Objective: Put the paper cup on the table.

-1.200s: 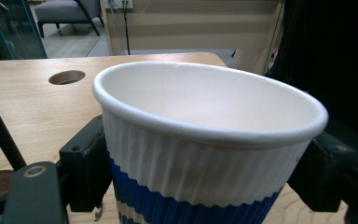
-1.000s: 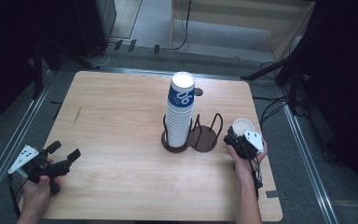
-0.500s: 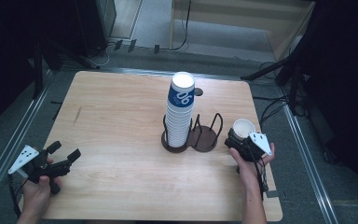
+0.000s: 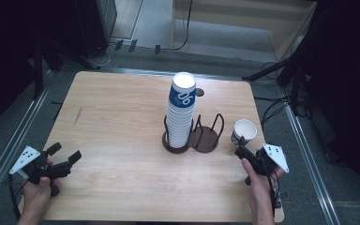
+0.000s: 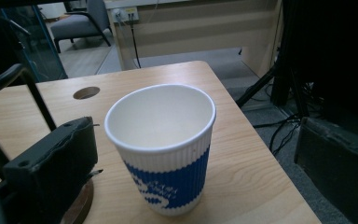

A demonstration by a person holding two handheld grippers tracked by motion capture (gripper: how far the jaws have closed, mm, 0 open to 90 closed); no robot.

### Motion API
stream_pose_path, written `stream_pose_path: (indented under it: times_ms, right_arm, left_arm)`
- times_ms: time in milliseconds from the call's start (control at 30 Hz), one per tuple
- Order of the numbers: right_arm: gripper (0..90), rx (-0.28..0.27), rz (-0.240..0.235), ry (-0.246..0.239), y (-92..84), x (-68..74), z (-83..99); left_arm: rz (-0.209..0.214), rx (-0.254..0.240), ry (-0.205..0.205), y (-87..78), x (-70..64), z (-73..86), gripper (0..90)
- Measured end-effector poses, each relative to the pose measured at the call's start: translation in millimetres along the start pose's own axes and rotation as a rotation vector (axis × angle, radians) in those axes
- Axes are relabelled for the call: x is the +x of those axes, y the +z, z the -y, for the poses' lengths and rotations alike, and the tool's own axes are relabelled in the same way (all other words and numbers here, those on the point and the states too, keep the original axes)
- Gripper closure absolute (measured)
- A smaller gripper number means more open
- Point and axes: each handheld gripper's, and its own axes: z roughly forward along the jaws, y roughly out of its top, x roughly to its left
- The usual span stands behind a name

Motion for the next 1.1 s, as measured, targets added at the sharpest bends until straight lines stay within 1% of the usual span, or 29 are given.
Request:
stream_pose_path:
  times_ms: [67, 100, 133, 167, 200, 267, 367, 400, 467, 533, 600, 633, 667, 733, 800, 833, 867, 900, 933, 1000, 1033, 1067, 1100]
  right_arm:
    - [0.0, -0.007, 0.008, -0.031, -7.0, -0.6, 3.5]
    - [0.0, -0.014, 0.013, -0.046, -10.0, -1.7, 5.7]
    - [0.8, -0.016, 0.020, -0.048, -13.8, -3.5, 8.1]
    - [1.6, -0.008, 0.025, -0.038, -16.5, -5.5, 9.7]
    - [2.3, -0.002, 0.028, -0.029, -18.6, -7.4, 10.6]
    - [3.3, 0.003, 0.035, -0.027, -24.8, -11.7, 13.1]
    - [4.8, 0.000, 0.043, -0.060, -33.5, -17.6, 17.8]
    - [6.7, 0.003, 0.038, -0.060, -36.4, -19.8, 19.2]
    - [12.6, 0.011, 0.009, -0.050, -42.0, -24.8, 22.0]
    - [14.9, 0.024, -0.008, -0.051, -45.9, -28.5, 24.5]
    - [20.7, 0.023, -0.022, -0.067, -49.7, -30.9, 26.7]
    - [23.5, 0.028, -0.026, -0.089, -52.1, -32.2, 27.8]
    - [25.3, 0.045, -0.029, -0.104, -54.1, -33.4, 28.3]
    - [25.2, 0.049, -0.027, -0.113, -56.6, -35.9, 31.0]
    - [21.9, 0.069, -0.021, -0.124, -56.4, -37.6, 34.6]
    - [19.8, 0.082, -0.031, -0.118, -55.7, -39.4, 35.9]
    - [18.1, 0.097, -0.041, -0.101, -55.3, -41.5, 37.2]
    - [17.6, 0.100, -0.036, -0.097, -54.9, -42.5, 38.1]
    - [16.7, 0.105, -0.023, -0.101, -54.3, -44.3, 39.9]
    - [15.1, 0.114, -0.013, -0.105, -53.5, -47.2, 43.0]
    - [14.2, 0.125, -0.007, -0.102, -52.8, -49.3, 45.2]
    - [13.5, 0.132, -0.008, -0.095, -52.7, -50.6, 46.6]
    - [13.0, 0.137, -0.015, -0.076, -52.8, -52.8, 48.4]
  left_arm:
    - [-0.009, 0.008, 0.004, -0.3, -0.4, 0.0, 3.1]
    - [-0.026, 0.013, 0.004, -0.2, -0.7, -0.2, 3.0]
    - [-0.048, 0.019, 0.001, 0.0, -1.1, -0.6, 2.9]
    - [-0.063, 0.023, 0.000, 0.2, -1.1, -0.7, 3.0]
    - [-0.071, 0.028, -0.003, -0.3, -0.6, -0.9, 3.0]
    - [-0.064, 0.025, -0.009, -1.4, 0.2, -1.2, 3.0]
    - [-0.046, 0.033, -0.037, -3.6, 1.6, -2.5, 3.0]
    - [-0.047, 0.032, -0.042, -3.8, 1.8, -2.7, 3.0]
    - [-0.045, 0.039, -0.044, -4.2, 2.4, -2.8, 3.0]
    - [-0.045, 0.043, -0.048, -4.6, 2.9, -2.8, 3.0]
    - [-0.045, 0.045, -0.054, -4.7, 3.3, -2.6, 3.0]
    - [-0.050, 0.048, -0.055, -4.7, 3.6, -2.5, 3.0]
    - [-0.055, 0.053, -0.057, -4.7, 3.6, -2.5, 3.0]
    - [-0.053, 0.055, -0.057, -5.3, 4.1, -2.5, 2.9]
    - [-0.049, 0.057, -0.068, -5.7, 5.0, -2.6, 3.0]
    - [-0.046, 0.054, -0.074, -6.0, 6.0, -2.7, 3.0]
    - [-0.047, 0.053, -0.076, -6.4, 6.4, -2.7, 3.0]
    - [-0.047, 0.049, -0.077, -7.1, 6.7, -2.6, 3.0]
    - [-0.049, 0.050, -0.077, -7.3, 7.0, -2.6, 3.0]
    - [-0.053, 0.056, -0.083, -6.6, 7.8, -2.7, 3.0]
    - [-0.049, 0.054, -0.084, -6.8, 8.1, -2.7, 3.0]
    - [-0.048, 0.052, -0.086, -7.2, 8.3, -2.7, 3.0]
    - [-0.048, 0.053, -0.085, -7.3, 8.3, -2.7, 3.0]
